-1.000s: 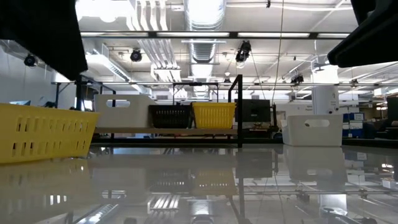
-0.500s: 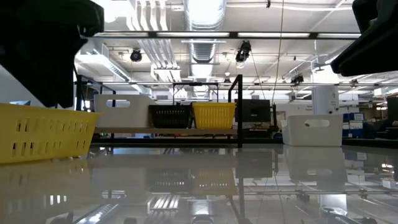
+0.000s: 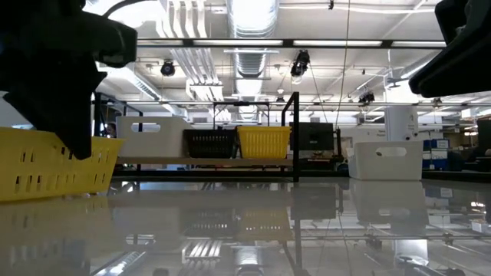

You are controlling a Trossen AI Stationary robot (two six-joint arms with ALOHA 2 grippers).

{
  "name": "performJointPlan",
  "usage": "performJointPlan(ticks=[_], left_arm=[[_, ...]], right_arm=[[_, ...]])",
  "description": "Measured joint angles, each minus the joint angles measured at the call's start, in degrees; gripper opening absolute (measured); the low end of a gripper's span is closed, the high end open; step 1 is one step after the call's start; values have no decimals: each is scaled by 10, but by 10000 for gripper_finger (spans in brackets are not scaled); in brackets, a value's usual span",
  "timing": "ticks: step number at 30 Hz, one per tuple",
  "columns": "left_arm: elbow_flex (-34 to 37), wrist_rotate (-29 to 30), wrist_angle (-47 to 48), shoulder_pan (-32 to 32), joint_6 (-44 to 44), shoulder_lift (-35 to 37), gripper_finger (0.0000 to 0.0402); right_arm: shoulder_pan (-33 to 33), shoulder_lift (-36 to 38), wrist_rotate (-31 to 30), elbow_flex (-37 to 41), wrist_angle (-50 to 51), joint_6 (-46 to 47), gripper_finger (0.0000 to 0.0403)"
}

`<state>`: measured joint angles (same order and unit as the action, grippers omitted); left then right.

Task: Stack baskets on shelf by color
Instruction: Stack the yellow bin on top of the yellow bin

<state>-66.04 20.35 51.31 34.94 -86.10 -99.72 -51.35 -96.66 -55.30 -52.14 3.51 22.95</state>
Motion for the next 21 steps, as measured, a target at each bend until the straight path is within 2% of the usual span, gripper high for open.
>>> performJointPlan(ticks=[5, 6, 11, 17, 21], left_arm=[[-14, -14, -53, -2, 141, -5, 22], [-18, -13, -81, -4, 174, -8, 12], [-52, -15, -228, -26, 345, -54, 4], [-168, -12, -244, -65, 490, -160, 2], [-231, -12, -242, -82, 540, -210, 2]], right_arm=[[-6, 6, 0, 0, 1, -19, 47], [-9, 10, 0, 0, 1, -26, 47], [-26, 38, -2, 0, 3, -36, 47], [-40, 60, -2, 0, 6, -36, 47], [-40, 58, 2, 0, 5, -35, 47]])
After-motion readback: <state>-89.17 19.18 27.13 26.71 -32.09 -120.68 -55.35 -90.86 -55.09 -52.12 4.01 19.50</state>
